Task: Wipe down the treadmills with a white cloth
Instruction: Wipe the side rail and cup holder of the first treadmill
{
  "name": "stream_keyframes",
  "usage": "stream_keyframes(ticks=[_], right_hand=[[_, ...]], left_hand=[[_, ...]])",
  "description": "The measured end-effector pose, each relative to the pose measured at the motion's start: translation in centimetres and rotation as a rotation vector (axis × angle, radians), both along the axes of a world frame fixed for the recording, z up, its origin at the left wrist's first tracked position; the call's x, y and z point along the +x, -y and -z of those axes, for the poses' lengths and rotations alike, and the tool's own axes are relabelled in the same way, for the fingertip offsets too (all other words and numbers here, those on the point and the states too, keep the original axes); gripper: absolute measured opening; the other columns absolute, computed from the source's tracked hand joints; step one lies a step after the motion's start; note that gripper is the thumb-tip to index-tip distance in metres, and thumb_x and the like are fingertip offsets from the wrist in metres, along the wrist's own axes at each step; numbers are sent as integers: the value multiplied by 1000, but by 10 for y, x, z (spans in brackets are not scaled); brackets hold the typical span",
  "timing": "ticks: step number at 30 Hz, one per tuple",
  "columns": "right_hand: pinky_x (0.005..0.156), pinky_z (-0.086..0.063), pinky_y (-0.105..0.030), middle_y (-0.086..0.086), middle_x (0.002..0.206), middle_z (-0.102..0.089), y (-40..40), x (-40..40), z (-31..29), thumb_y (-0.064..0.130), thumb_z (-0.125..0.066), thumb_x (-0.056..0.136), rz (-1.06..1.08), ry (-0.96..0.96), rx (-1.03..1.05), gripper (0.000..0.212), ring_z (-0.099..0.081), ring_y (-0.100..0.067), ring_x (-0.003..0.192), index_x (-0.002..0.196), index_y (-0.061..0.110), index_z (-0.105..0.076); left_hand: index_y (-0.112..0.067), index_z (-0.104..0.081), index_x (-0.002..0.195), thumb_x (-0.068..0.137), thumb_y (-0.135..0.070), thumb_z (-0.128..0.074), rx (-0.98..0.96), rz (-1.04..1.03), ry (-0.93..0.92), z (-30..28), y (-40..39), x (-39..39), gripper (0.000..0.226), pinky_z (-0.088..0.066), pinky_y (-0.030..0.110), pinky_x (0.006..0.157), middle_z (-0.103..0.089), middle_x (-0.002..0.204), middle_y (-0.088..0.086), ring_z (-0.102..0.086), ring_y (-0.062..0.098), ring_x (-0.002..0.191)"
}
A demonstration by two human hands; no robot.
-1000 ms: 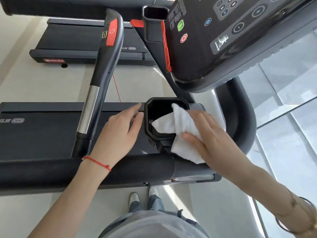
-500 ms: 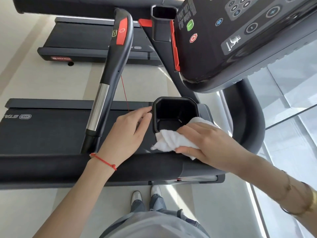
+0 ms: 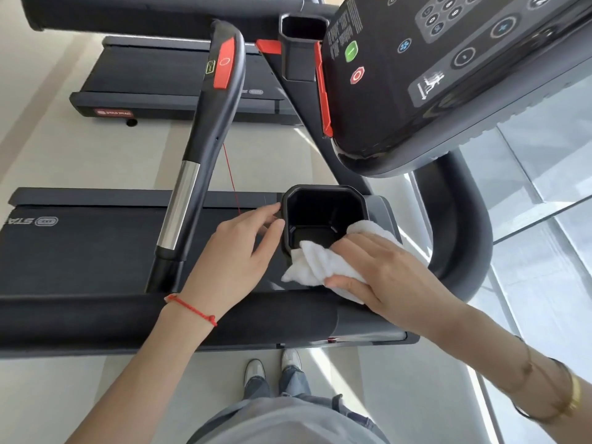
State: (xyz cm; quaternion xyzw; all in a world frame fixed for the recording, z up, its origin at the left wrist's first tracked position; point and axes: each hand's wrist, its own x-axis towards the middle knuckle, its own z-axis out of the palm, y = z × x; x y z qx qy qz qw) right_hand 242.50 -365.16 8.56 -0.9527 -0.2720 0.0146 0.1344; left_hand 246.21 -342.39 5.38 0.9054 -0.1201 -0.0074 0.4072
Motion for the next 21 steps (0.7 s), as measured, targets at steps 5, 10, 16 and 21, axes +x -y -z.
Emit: stream_keyframes(ticks=[5, 10, 16, 21], right_hand=[[90, -30, -16, 3, 122, -44, 0, -15, 10, 40, -41, 102, 375, 32, 298, 35, -43, -14, 110, 122, 11, -44], [81, -27, -17, -6, 126, -39, -12, -6, 16, 34, -38, 102, 547, -43, 295, 41, -48, -22, 106, 132, 7, -34], [67, -22, -17, -17, 129, -42, -18, 41, 12, 29, -47, 101, 585, -164, 251, 46, -50, -31, 108, 134, 0, -32], [69, -22, -18, -11, 137, -45, -10, 5, 19, 33, -47, 100, 579, -202, 315, 53, -47, -25, 114, 142, 6, -28]], left_hand=[[-32, -53, 137, 95, -45, -44, 33, -16, 19, 0, 7, 2, 45, -54, 29, 85, -65, 109, -18, -61, -1, 96], [-33, -52, 134, 97, -41, -45, 69, -30, 28, 2, 13, 4, 39, -53, 27, 81, -63, 101, -18, -61, 2, 92], [-32, -55, 131, 97, -39, -47, 81, -54, 39, 4, 16, 6, 35, -55, 34, 82, -67, 101, -12, -63, 6, 93], [-36, -51, 135, 95, -43, -49, 72, -50, 50, 5, 17, 4, 40, -55, 34, 82, -66, 96, -14, -63, 7, 92]])
